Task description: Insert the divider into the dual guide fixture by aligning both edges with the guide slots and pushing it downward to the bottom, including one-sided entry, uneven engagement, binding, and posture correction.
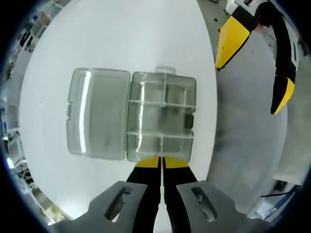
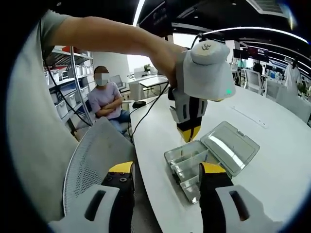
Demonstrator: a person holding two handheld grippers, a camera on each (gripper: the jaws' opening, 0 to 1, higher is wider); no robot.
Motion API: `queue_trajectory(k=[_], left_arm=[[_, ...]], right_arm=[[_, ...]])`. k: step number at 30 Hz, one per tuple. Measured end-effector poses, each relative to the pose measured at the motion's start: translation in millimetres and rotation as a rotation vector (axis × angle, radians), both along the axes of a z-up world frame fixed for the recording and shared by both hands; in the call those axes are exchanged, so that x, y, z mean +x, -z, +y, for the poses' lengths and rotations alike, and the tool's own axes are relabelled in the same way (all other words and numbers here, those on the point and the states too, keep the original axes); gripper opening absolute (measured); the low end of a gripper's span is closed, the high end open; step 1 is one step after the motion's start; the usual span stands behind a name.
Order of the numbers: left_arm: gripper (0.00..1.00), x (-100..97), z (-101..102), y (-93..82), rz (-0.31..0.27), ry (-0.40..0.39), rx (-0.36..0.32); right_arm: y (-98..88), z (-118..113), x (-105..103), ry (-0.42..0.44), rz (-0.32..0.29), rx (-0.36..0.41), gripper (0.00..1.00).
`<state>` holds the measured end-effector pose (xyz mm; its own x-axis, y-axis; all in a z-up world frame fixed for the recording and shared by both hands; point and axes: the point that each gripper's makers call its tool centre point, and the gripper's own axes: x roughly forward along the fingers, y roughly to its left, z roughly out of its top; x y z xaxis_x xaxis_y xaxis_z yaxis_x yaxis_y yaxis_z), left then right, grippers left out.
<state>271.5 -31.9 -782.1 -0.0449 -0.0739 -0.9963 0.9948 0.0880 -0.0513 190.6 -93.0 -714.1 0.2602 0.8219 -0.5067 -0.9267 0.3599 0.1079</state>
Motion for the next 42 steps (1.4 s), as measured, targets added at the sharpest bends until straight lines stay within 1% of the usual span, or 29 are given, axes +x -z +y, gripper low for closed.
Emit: queue_trajectory(k=[7,21,24,34,37,42], left_arm=[[0.00,1.3,-0.3,3.4,0.004,-0.004,-0.002],[0.00,2.0,5.1,3.6,0.005,-0.003,0.002],[0.00,-0.2,4.7,4.0,0.008,0.003,0.002],[0.00,2.0,2.2,2.5,0.002,0.003,-0.005],[0.00,1.8,-0.1,2.2,0.004,0.003,-0.013],[0.00,-0.6,-0.6,2.7,0.011,0.007,-0.008]], right_arm=[[1.5,1.1,-0.8,-0.007,0.005,-0.001,0.50],[1.9,4.1,1.1,-0.011,0.014,0.003,0.51],[2.3,4.4,0.8,-0.012,0.015,0.002,0.51],[3.7,3.5,1.7,-0.010,0.022,0.001,0.51],[4.0,3.7,2.6,-0.008,0.024,0.002,0.51],[3.1,5.0,2.8,-0.009,0.026,0.006,0.51]])
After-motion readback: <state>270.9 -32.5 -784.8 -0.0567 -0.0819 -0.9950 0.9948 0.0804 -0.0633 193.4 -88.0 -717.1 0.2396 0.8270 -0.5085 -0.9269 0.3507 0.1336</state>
